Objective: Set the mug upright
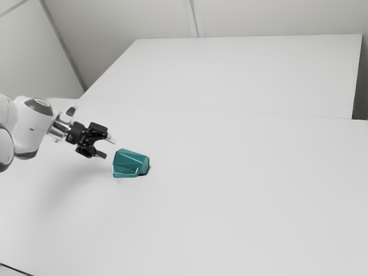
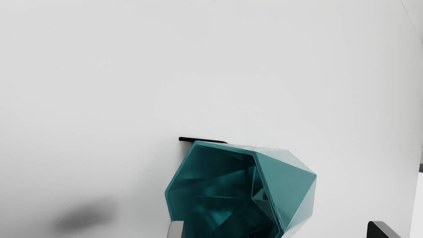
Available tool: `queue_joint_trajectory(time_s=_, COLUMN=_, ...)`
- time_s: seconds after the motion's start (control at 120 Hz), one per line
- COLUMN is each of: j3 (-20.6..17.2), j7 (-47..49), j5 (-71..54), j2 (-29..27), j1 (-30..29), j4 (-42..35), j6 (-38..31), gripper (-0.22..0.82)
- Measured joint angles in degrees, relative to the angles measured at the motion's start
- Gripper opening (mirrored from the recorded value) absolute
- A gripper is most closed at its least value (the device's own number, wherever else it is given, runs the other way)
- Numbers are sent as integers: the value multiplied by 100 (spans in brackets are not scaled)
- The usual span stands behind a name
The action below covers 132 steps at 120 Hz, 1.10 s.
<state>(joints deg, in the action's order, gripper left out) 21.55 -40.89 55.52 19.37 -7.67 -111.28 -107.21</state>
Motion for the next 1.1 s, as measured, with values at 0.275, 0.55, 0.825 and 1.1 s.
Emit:
queue_joint_trajectory(time_s=0.275, j3=-104, j7=-486, j5=404, j2=124, j1=162, j4=-102, j6=-100, gripper=60)
queue_joint_trajectory(time_s=0.55, j3=-239, j7=-756, j5=498, j2=127, j1=253, j4=-210, j6=-249, gripper=60)
queue_joint_trajectory(time_s=0.825, j3=-265, j7=-905, j5=529, j2=151, j1=284, j4=-219, j6=-371, gripper=28)
queue_joint_trajectory(time_s=1.1, j3=-275, j7=-967, j5=549, j2=139, j1=282, j4=-228, j6=-355, gripper=1)
